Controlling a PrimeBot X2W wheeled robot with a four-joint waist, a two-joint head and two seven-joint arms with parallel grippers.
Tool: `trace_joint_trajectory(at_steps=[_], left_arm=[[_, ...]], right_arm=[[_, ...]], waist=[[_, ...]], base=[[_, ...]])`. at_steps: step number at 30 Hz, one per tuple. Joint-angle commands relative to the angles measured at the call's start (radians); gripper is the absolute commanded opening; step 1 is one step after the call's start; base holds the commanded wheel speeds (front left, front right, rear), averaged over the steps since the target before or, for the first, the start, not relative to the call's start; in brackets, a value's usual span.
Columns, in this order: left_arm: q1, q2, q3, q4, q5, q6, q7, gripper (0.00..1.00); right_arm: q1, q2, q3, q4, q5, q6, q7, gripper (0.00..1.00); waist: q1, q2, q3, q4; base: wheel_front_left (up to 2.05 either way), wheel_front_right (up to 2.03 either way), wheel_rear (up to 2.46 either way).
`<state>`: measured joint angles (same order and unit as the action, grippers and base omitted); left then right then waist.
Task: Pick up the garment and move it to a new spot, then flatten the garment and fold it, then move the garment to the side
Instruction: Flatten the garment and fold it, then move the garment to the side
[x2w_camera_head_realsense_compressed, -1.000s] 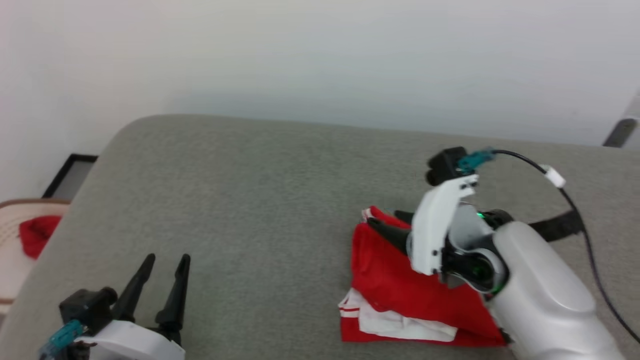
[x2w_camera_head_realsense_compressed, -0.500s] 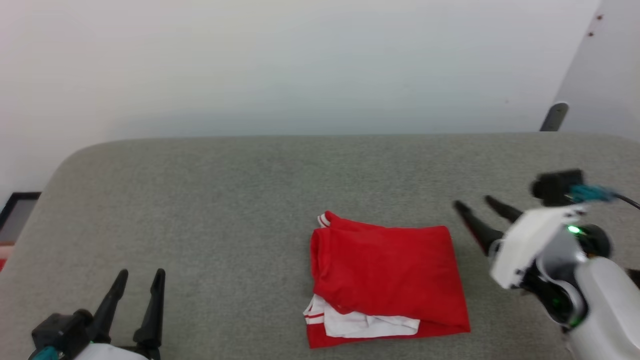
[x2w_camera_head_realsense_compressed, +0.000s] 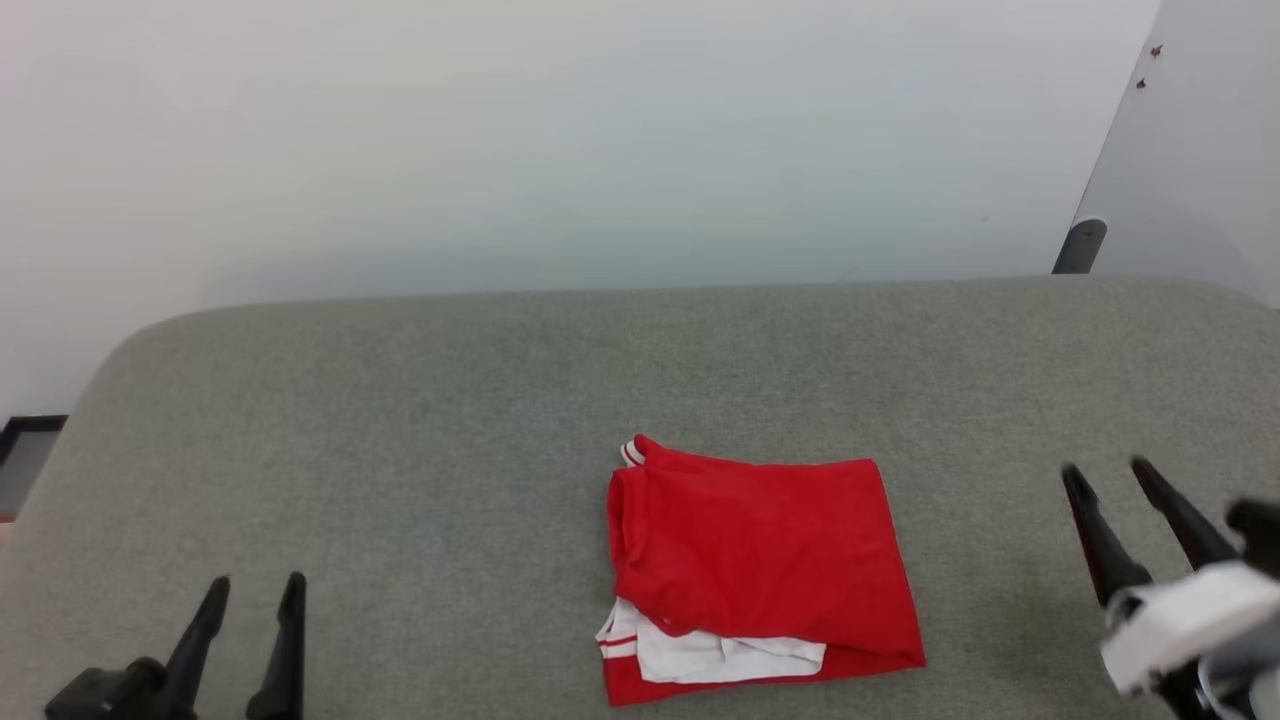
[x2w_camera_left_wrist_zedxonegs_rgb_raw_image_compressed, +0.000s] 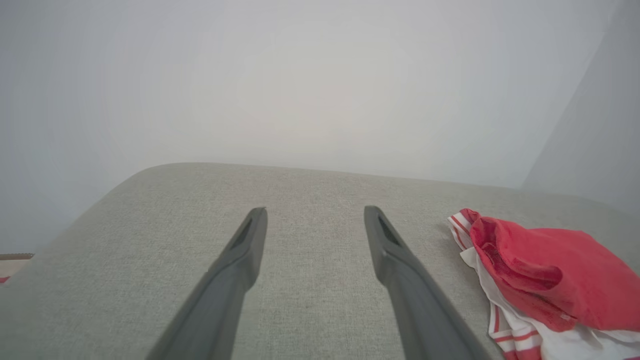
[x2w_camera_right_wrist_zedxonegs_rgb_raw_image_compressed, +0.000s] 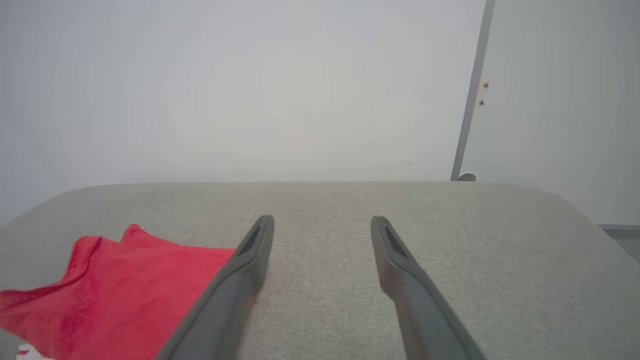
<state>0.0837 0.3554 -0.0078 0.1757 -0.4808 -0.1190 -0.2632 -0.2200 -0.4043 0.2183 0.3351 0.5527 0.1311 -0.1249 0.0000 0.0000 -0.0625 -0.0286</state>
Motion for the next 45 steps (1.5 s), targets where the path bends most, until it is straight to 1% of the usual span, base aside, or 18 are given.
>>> trace_joint_trajectory(at_steps=[1, 6, 11, 17, 29, 36, 42, 45], left_arm=[[0.011, -0.004, 0.011, 0.005, 0.005, -0.004, -0.001, 1.0], [0.025, -0.013, 0.032, 0.015, 0.014, -0.008, -0.001, 1.0], [0.028, -0.012, 0.043, 0.017, 0.021, -0.012, -0.001, 1.0], [0.021, -0.018, 0.049, 0.017, 0.029, -0.012, -0.001, 1.0], [0.015, -0.018, 0.033, 0.013, 0.029, -0.012, -0.001, 1.0], [0.004, -0.007, 0.038, 0.011, 0.035, -0.012, -0.001, 1.0], [-0.007, 0.001, 0.037, 0.008, 0.036, -0.012, -0.001, 1.0], [-0.015, 0.003, 0.027, 0.011, 0.038, -0.012, -0.001, 1.0]], right_arm=[[0.037, 0.002, -0.015, 0.004, 0.003, -0.001, -0.028, 1.0], [0.115, 0.017, -0.051, 0.012, -0.019, -0.001, -0.072, 1.0], [0.156, 0.028, -0.075, 0.007, -0.037, -0.001, -0.095, 1.0], [0.17, 0.036, -0.098, 0.003, -0.049, -0.001, -0.104, 1.0], [0.18, 0.045, -0.099, 0.008, -0.052, -0.001, -0.086, 1.0], [0.154, 0.054, -0.051, -0.013, -0.055, -0.001, -0.04, 1.0], [0.113, 0.059, -0.003, -0.014, -0.049, -0.001, 0.017, 1.0], [0.093, 0.056, 0.011, 0.002, -0.036, -0.001, 0.065, 1.0]], waist=[[0.0, 0.0, -0.007, 0.002], [0.0, 0.0, -0.012, -0.009], [0.0, 0.0, -0.011, -0.021], [0.0, 0.0, -0.009, -0.026], [0.0, 0.0, -0.009, -0.016], [0.0, 0.0, 0.0, 0.035], [0.0, 0.0, 0.007, 0.106], [0.0, 0.0, 0.009, 0.145]], base=[[0.0, 0.0, 0.0], [0.0, 0.0, 0.0], [0.0, 0.0, 0.0], [0.0, 0.0, 0.0], [0.0, 0.0, 0.0], [0.0, 0.0, 0.0], [0.0, 0.0, 0.0], [0.0, 0.0, 0.0]])
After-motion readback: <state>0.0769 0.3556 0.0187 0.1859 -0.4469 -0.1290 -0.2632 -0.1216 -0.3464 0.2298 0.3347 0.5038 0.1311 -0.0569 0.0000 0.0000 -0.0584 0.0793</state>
